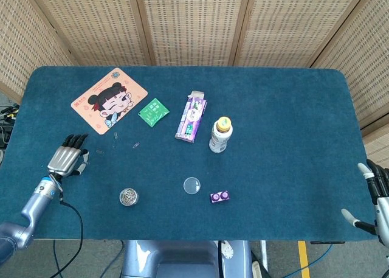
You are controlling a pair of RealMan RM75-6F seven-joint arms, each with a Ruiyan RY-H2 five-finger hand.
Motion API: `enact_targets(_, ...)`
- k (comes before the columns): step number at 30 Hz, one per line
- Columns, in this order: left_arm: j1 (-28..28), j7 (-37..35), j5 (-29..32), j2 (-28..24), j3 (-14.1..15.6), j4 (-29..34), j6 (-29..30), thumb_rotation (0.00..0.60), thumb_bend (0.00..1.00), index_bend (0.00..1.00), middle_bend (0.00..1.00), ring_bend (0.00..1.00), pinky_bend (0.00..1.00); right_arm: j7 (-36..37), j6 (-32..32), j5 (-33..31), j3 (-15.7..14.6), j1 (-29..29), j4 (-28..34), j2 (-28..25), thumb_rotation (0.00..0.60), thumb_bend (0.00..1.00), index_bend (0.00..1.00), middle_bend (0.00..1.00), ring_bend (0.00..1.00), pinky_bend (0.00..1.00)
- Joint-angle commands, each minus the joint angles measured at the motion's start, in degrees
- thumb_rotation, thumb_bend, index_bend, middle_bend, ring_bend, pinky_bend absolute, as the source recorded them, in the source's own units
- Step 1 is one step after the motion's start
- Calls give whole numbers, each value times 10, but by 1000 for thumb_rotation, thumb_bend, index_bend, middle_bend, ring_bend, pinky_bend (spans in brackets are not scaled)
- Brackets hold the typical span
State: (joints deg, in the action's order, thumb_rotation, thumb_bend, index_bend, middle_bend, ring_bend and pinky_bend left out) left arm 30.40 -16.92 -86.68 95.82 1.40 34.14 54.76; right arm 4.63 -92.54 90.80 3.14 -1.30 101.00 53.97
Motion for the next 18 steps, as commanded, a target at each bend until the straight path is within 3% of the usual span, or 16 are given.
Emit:
enact_targets(1,0,2,0,-5,-1,8,5,600,400,682,0,0,0,2,-1,0,0,0,0,-1,600,0,37,0,0,0)
enact_targets(10,2,16,-9,-38,-6,70,44,600,400,682,0,0,0,12,-5,2,0,-2,0,-5,600,0,37,0,0,0)
enact_targets(18,6,54,-32,-86,-5,183,91,600,400,683,0,0,0,22,-8,2,0,-4,-1,-9,600,0,37,0,0,0)
